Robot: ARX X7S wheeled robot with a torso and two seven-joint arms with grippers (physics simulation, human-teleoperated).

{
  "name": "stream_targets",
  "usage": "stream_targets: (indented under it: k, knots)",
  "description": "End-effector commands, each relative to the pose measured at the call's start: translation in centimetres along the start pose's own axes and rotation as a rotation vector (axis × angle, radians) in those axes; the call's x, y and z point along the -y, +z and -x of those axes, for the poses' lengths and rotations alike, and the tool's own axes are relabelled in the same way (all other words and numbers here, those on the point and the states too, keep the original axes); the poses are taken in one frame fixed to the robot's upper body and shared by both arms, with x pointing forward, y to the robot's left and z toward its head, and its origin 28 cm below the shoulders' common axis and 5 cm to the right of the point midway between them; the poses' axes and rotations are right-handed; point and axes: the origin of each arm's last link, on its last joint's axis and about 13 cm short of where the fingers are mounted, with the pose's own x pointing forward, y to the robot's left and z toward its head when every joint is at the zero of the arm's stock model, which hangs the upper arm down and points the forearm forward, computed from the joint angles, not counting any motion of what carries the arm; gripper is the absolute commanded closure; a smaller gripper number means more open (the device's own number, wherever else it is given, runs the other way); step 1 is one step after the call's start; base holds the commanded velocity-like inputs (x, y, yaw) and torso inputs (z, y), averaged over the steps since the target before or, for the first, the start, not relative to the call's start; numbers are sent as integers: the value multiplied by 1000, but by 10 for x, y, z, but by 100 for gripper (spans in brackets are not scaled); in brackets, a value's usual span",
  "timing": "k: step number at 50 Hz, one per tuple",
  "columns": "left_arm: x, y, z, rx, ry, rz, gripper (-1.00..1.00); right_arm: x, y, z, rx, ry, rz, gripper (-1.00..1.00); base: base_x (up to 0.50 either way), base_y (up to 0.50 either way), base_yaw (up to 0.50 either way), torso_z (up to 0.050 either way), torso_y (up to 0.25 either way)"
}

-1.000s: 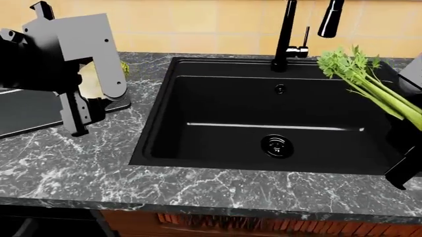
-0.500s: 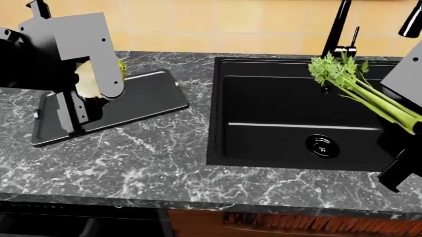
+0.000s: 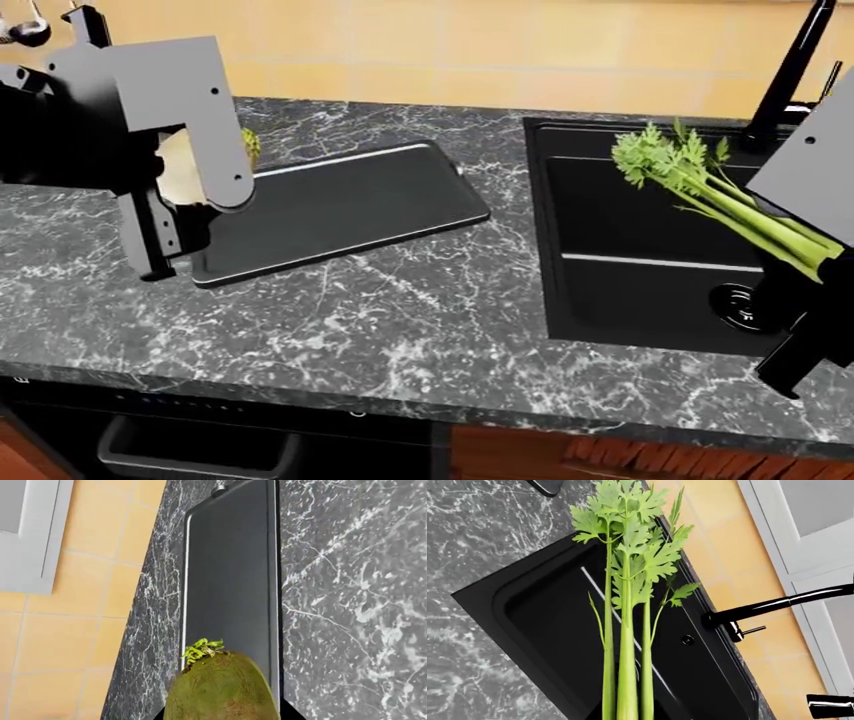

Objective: Pick up the fruits and vegetables and place them in the sink. Turn on the sink faucet to wash them. Then turn the sink off and put them in the tray.

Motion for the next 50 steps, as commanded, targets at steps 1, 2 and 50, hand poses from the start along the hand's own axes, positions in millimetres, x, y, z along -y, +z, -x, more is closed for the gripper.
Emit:
stream_targets:
  k: [1,2,50]
  knots:
    - [-2,2,4,13,43,-8,100,2,1,1,16,-44,13,100,0,0,500,0,0]
    - [-2,2,4,13,42,-8,100,2,1,1,16,-44,13,100,0,0,500,0,0]
    - [-1,4,0,16,27,-34,100,2,0,-3,4,-19,26,100,206,178,42,0,2]
